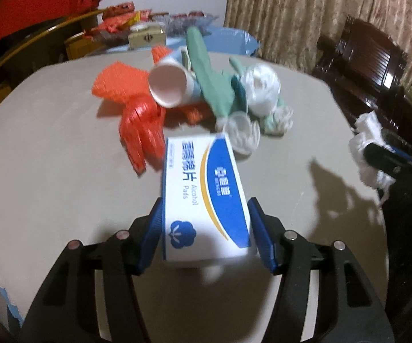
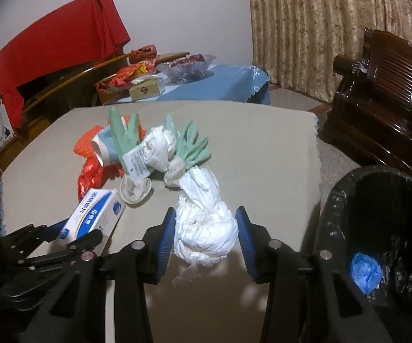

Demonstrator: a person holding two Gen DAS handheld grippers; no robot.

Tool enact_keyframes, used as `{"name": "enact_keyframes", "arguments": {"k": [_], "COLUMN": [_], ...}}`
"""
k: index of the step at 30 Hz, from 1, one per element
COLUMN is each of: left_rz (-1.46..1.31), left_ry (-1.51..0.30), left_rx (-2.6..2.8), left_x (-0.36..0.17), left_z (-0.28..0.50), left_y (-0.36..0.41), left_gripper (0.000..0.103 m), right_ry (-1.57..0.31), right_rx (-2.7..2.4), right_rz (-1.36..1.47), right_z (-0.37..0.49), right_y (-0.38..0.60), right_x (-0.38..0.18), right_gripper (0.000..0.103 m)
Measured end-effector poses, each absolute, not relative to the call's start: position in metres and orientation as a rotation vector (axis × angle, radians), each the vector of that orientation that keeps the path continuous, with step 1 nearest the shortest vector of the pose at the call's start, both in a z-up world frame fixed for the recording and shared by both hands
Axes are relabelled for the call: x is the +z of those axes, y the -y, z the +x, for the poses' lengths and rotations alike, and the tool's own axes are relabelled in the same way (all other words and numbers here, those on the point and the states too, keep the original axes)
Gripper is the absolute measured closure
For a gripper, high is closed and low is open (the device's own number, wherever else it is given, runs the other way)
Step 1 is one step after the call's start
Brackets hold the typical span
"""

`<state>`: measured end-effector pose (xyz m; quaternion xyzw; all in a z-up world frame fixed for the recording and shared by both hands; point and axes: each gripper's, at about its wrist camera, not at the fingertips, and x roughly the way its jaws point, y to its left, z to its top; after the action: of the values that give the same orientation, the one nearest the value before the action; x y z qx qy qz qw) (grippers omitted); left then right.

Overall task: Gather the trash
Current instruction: 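Carry the box and tissue over the bin and release both into it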

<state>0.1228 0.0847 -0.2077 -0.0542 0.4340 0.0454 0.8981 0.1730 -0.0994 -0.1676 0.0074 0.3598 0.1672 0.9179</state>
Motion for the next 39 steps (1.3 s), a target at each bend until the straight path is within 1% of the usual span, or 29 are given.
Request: {"name": "enact_keyframes", "arguments": {"k": [6,13,25,33,39], "left_rz": [-0.113,-0.130,-0.134,-0.113,-0.099], "left_ry": [-0.924,-0.905,-0.750,-0.684,-0.655], "left_rx": [0.108,0.095,0.021,-0.065,-0.151], "left_x": [-0.218,-0.212,-0.143,-0.107,-0.093], "left_z": [0.135,0.135,0.111,0.113,0.116], "left_y": [-0.087,-0.088,-0.070,-0.034,0.000], "left_gripper": [0.044,0.048,0.048,0.048,0.048], "right_ry": [-0.751,-0.750,-0.659,-0.585,-0.529], "right_rx": [0.339,0.346,0.345,0.277,0.195], "right_rz": [0.016,0.015,0.035,0.059,0.076], "right_z": [0.174,0.173,0.153,0.130,0.111], "right_y": [0.100,0.097,0.113,0.153,0.192], "right_x": [-0.173,-0.172,-0.131,-0.095,-0.073], "right_gripper": [0.061,0.061,0.061,0.061,0.061]}}
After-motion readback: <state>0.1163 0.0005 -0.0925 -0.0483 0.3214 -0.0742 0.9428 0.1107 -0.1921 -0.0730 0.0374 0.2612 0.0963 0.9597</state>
